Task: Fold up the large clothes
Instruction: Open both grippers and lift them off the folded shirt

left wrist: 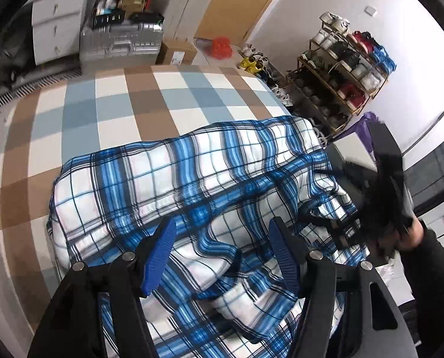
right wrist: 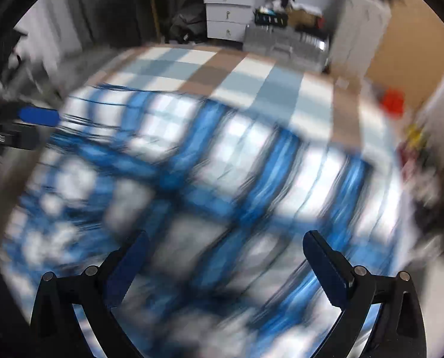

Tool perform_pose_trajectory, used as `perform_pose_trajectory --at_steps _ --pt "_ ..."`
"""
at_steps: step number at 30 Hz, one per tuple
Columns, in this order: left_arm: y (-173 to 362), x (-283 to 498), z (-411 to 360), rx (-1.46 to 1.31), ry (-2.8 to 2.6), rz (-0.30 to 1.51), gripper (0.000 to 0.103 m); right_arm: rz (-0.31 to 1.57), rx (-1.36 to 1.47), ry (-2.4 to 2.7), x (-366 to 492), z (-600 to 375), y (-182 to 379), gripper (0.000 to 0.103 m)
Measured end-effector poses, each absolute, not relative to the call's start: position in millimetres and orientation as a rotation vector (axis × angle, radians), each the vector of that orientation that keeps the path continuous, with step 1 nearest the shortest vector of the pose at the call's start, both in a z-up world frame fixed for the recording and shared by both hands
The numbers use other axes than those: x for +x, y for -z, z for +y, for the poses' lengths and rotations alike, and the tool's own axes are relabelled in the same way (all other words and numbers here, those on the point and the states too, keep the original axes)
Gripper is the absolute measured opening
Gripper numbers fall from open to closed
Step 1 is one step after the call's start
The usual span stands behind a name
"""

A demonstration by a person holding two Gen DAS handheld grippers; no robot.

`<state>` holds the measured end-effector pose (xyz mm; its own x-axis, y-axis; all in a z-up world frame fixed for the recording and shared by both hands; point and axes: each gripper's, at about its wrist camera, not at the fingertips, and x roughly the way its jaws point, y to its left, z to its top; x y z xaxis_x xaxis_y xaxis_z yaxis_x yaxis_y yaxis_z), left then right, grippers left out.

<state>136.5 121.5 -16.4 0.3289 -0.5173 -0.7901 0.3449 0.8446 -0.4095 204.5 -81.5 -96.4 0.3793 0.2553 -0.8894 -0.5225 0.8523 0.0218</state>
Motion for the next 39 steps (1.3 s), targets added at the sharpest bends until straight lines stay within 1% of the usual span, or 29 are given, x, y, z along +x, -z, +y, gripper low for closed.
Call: perform_pose_trajectory --at_steps 2,7,8,9,11,13,15,18,21,25,29,32,35,37,39 --pt "40 131 107 -0.153 0.550 1.203 0.060 1.122 -0.251 -0.514 186 -76 109 0.103" --pt "105 121 105 -0.093 0.432 1.357 0.059 1.130 -0.486 -0.436 136 -59 146 0.103" --pt "108 117 114 -0.129 0.439 1.336 0.057 1.135 -0.529 -0.415 126 -60 153 0.103" --pt "106 115 120 -0.152 0.435 1.311 0.058 1.141 -0.538 -0.412 119 -63 155 0.103" --pt "109 113 135 -0.201 0.396 1.305 0.058 1.161 -0.513 -0.417 110 -70 152 0.103" --pt "110 111 146 -0.184 0.360 1.298 0.058 1.185 -0.520 -0.401 99 -81 149 0.103" --pt "109 110 154 -0.164 0.305 1.304 0.058 1.161 -0.503 -0.411 90 -88 138 0.103" --pt "100 106 164 -0.229 0.292 1.315 0.058 1.119 -0.370 -0.412 87 -104 112 0.103" --pt "76 94 167 -0.264 0.311 1.254 0.058 1.070 -0.080 -0.451 78 -129 82 0.103" --pt "46 72 154 -0.332 0.390 1.167 0.058 0.953 0.199 -0.545 57 -147 56 0.103" --pt "42 61 133 -0.352 0.406 1.115 0.058 0.767 0.291 -0.554 38 -149 51 0.103" --pt "51 37 139 -0.341 0.384 1.118 0.058 0.701 0.346 -0.572 34 -151 63 0.103" --pt "58 7 158 -0.300 0.315 1.130 0.058 0.708 0.328 -0.570 22 -148 77 0.103" --pt "59 -9 169 -0.294 0.256 1.123 0.059 0.744 0.306 -0.589 17 -147 79 0.103" --pt "68 -23 187 -0.309 0.209 1.140 0.059 0.737 0.302 -0.609 13 -148 81 0.103"
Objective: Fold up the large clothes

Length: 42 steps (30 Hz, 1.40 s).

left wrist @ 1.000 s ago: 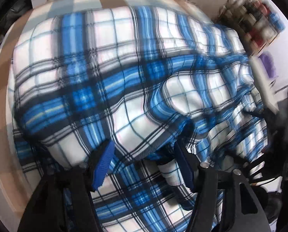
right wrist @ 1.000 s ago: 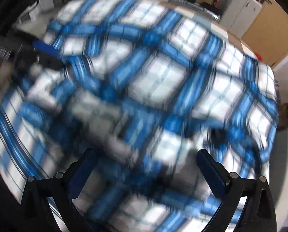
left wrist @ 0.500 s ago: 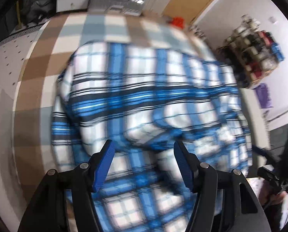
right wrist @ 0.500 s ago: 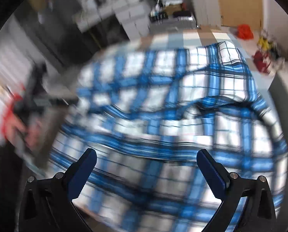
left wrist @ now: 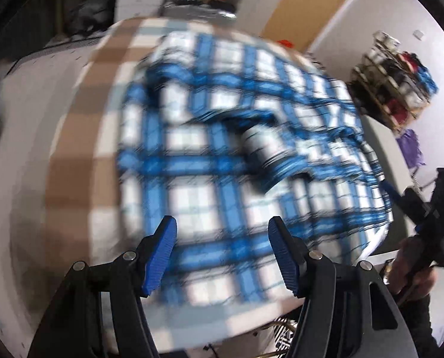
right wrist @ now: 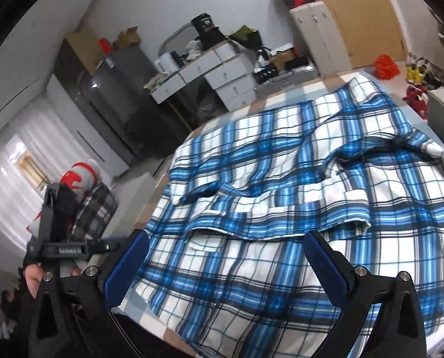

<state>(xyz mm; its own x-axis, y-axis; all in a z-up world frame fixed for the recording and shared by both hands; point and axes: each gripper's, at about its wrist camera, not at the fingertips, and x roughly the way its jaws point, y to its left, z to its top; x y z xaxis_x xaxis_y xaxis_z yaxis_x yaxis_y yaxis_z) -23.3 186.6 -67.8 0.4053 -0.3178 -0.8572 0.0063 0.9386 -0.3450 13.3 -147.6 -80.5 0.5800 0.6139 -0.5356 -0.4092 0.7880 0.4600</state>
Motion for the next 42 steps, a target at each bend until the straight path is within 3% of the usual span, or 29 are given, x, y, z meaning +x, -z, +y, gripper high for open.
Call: perform_pose_trajectory --at_steps 10,18,21,23,28,32,38,42 --pt "91 -50 218 -0.479 0.123 1.186 0.059 0.668 0.257 -0.667 -10 -136 67 0.103" --pt "24 -36 142 -0.284 0.188 0.940 0.060 0.611 0.123 -0.569 -19 -129 65 0.103" --pt "12 -3 103 -0.224 0.278 0.922 0.070 0.623 0.135 -0.530 -14 -131 67 0.103" --pt "13 19 84 -0.217 0.323 0.903 0.070 0.639 0.166 -0.523 -9 -136 69 0.103" --pt "46 81 57 -0.250 0.347 0.949 0.070 0.663 0.192 -0.479 3 -155 75 0.103" --pt "93 96 44 -0.213 0.299 1.184 0.070 0.685 0.191 -0.420 17 -174 81 0.103" --pt "99 60 16 0.110 0.313 1.162 0.076 0.704 0.255 -0.403 33 -190 85 0.103" --pt "103 37 14 0.183 0.298 1.124 0.077 0.670 0.312 -0.391 37 -195 76 0.103"
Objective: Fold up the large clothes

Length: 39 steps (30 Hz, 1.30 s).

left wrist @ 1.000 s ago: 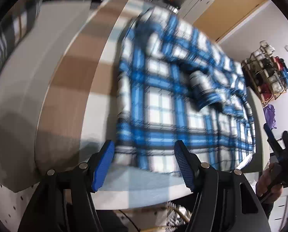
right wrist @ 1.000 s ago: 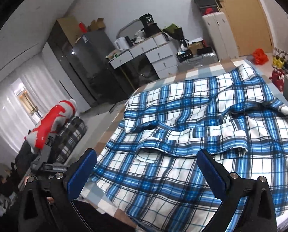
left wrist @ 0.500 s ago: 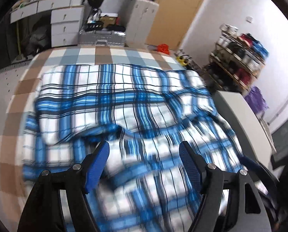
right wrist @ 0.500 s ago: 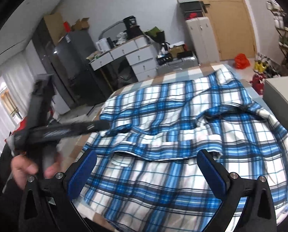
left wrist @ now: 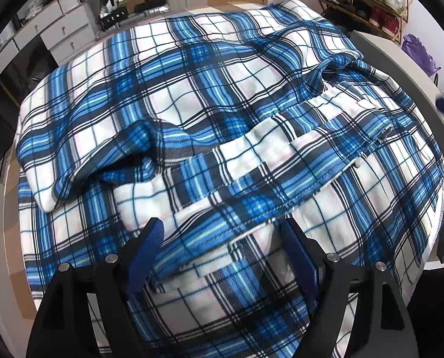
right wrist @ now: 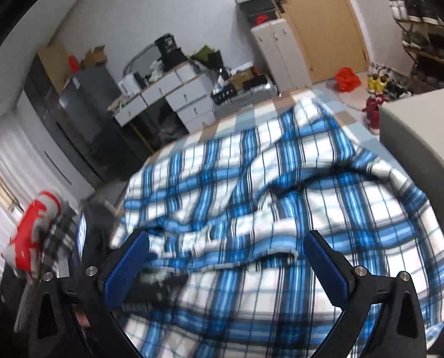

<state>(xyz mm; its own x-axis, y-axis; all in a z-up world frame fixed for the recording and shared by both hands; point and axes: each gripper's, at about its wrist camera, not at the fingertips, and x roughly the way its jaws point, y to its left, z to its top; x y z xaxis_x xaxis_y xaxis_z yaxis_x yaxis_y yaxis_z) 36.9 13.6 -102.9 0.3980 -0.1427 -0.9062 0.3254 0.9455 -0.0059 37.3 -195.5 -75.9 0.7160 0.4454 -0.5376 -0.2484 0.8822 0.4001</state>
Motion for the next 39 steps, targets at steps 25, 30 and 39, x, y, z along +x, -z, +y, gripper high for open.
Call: perform_pose_trajectory --at_steps 25,30,39 --pt "59 -21 85 -0.142 0.253 1.121 0.077 1.230 -0.114 -0.286 304 -74 99 0.103" --pt "40 -18 129 -0.263 0.161 1.001 0.077 1.195 -0.247 -0.526 288 41 76 0.103" --pt "-5 -50 151 -0.207 0.015 0.770 0.077 1.354 -0.117 -0.619 309 101 147 0.103"
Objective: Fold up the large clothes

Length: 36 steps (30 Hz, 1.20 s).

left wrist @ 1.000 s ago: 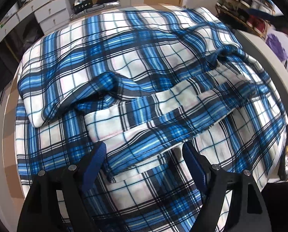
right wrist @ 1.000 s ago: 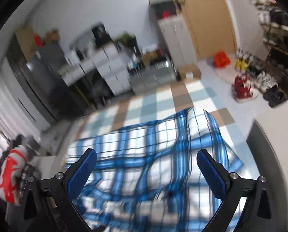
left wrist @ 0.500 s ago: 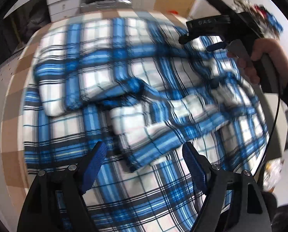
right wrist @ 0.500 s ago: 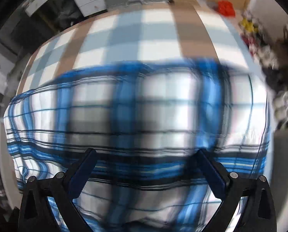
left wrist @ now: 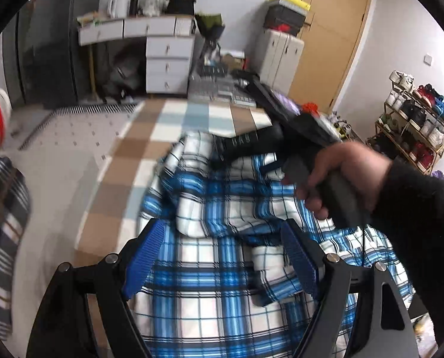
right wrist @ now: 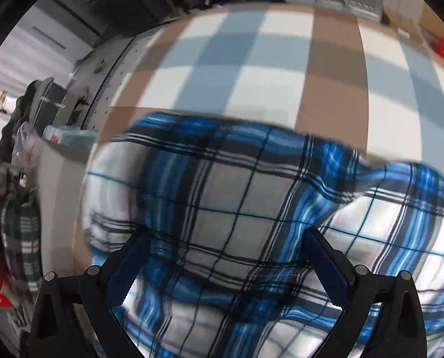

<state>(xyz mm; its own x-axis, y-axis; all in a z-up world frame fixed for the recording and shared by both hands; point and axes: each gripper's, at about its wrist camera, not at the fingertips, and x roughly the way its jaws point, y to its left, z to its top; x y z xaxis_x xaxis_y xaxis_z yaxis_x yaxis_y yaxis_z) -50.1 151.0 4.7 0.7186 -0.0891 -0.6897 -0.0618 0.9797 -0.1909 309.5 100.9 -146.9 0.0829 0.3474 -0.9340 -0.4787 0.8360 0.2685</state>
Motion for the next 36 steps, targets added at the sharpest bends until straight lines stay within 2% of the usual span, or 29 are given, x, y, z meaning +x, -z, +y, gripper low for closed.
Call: perform_pose_trajectory --at_steps 2,5,7,12,18,21,28,34,36 --pt "-6 -49 147 -0.203 0.027 0.768 0.077 1.356 -0.073 -0.662 312 95 144 0.103" --pt "-5 -52 147 -0.201 0.032 0.775 0.077 1.349 0.268 -0.737 312 43 134 0.103" --pt "-3 -37 146 -0.187 0.026 0.766 0.077 1.274 0.404 -0.784 296 10 121 0.103" --pt "-7 -34 141 -0.202 0.032 0.745 0.077 0.989 0.547 -0.921 188 -80 81 0.103" --pt "-4 -40 125 -0.157 -0.048 0.721 0.077 0.724 0.505 -0.806 62 -140 73 0.103" --pt "-6 -44 108 -0.061 -0.073 0.698 0.077 0.664 0.434 -0.699 25 -143 80 0.103" --pt "-7 -65 91 -0.066 -0.110 0.660 0.078 0.612 0.331 -0.574 -10 -169 71 0.103" --pt "-18 -74 71 -0.036 -0.115 0.697 0.079 0.445 0.443 -0.646 -20 -193 49 0.103" --pt "-21 -79 68 0.001 -0.135 0.700 0.085 0.406 0.494 -0.658 -21 -201 44 0.103"
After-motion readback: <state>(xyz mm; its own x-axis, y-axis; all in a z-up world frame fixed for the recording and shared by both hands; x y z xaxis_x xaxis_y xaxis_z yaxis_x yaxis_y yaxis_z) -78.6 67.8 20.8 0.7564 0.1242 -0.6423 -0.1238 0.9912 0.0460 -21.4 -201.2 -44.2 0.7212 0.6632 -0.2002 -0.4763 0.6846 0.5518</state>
